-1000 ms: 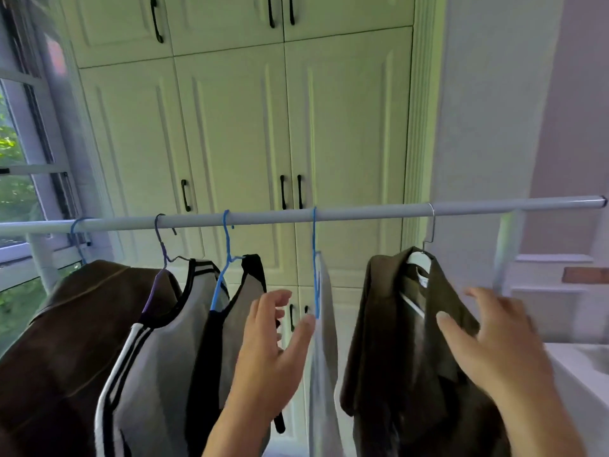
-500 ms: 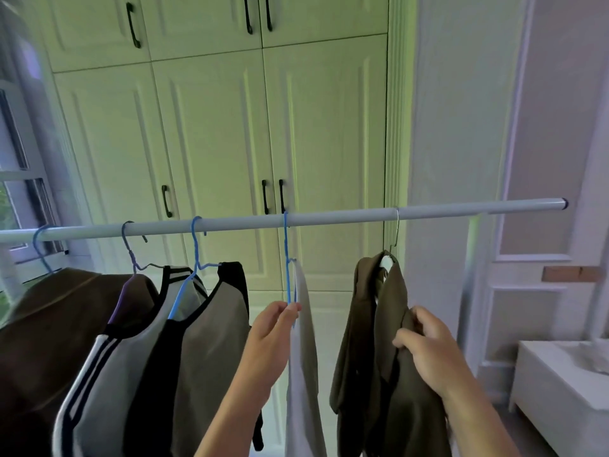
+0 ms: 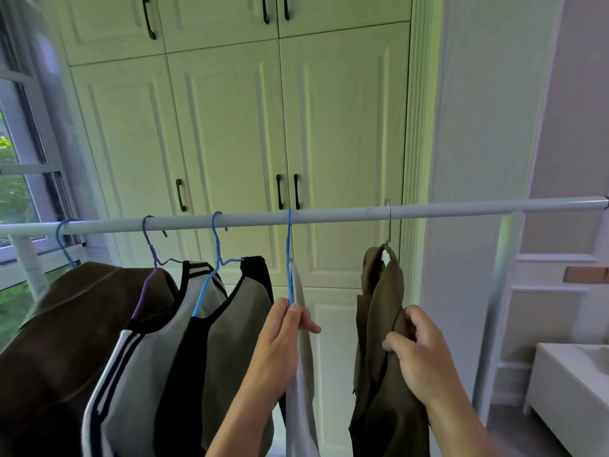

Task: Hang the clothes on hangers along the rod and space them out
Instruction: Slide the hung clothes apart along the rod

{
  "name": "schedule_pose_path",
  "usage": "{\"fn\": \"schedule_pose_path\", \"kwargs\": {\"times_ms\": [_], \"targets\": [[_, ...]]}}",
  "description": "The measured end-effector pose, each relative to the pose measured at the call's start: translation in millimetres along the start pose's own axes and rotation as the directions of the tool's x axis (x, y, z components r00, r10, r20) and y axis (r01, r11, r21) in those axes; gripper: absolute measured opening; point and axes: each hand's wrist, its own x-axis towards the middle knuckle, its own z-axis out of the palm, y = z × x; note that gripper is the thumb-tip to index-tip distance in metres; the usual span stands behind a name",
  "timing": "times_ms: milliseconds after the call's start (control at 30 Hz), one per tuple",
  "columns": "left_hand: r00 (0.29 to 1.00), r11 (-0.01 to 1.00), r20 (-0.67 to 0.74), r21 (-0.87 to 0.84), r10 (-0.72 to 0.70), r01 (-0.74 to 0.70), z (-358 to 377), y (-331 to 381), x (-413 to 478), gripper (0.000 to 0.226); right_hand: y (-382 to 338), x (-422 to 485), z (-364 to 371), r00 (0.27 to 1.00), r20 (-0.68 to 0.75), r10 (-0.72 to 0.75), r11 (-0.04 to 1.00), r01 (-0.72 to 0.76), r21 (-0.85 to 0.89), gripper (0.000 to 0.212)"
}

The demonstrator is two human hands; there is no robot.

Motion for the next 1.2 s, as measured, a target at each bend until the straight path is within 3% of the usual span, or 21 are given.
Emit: {"fn": "schedule_pose_path", "kwargs": {"times_ms": [200,967,1200], "targets": [[1.000,1.000,0.006,-0.024,0.014,-0.014,-2,-7,3,0.034,10,5,9,0.999,-0.009,0.048,0.998,-0.048,0.047,0.021],[1.000,1.000,-0.015,-0.001,0.020,-0.020,6,-7,5,0.032,17,13,4,0.999,-0.035,0.029,0.996,-0.026,0.083,0.012],[1.000,1.000,0.001,-0.008,0.023,-0.023,5,-7,7,0.034,23,19,4,0.998,-0.039,0.042,0.995,-0.038,0.087,0.024]]}}
